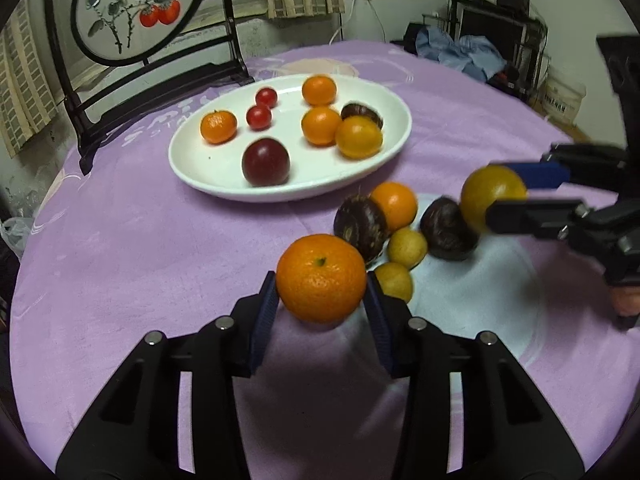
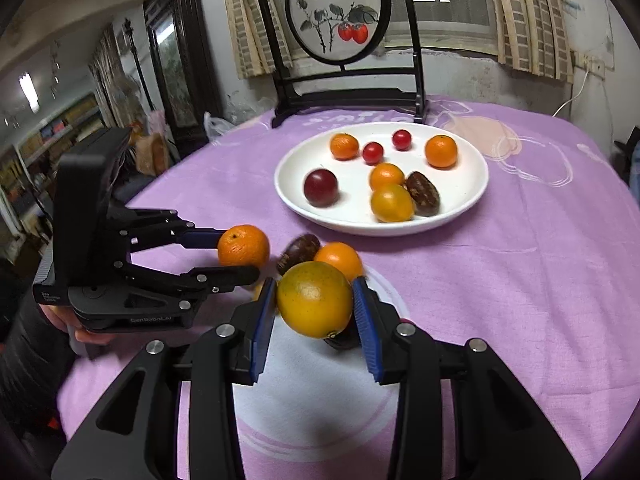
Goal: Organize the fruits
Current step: 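Carry the yellow-orange tomato into the dish with the right tool while the left grasps a yellow tomato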
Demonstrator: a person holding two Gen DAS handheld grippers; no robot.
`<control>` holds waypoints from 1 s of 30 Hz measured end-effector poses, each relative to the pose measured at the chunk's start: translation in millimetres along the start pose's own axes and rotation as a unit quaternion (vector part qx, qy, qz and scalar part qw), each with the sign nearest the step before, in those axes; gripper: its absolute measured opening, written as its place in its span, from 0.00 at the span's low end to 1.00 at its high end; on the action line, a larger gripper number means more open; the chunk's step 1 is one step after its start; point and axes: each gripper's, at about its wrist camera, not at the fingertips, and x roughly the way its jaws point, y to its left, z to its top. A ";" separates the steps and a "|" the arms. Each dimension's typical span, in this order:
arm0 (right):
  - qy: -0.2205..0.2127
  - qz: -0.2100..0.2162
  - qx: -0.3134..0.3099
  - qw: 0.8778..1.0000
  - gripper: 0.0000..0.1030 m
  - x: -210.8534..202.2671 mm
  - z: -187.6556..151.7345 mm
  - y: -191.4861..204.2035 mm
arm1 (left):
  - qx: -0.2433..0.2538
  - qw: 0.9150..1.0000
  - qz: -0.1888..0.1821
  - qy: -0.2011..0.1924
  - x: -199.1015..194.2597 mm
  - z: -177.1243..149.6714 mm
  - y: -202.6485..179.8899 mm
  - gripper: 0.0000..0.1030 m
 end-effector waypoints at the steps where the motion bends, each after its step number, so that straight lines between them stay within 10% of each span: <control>1: -0.007 0.008 0.010 1.000 0.38 -1.1 4.7 -3.2 | -0.013 1.000 -0.009 -0.016 -7.7 4.9 2.6 0.43; 9: -0.068 -0.061 0.074 0.993 0.38 25.2 64.0 -42.0 | -0.135 0.986 0.038 -0.086 -5.6 70.7 36.7 0.43; 20: -0.027 -0.077 0.110 0.991 0.39 80.6 88.1 -77.5 | -0.174 0.979 0.100 -0.039 50.8 94.9 61.5 0.44; 24: -0.030 -0.080 0.087 0.993 0.46 65.8 87.7 -66.5 | -0.169 0.977 0.119 -0.048 42.7 89.3 60.2 0.72; 30: -0.065 -0.108 0.040 0.991 0.52 31.7 73.2 -44.3 | -0.152 0.975 0.140 -0.079 8.2 77.3 46.4 0.84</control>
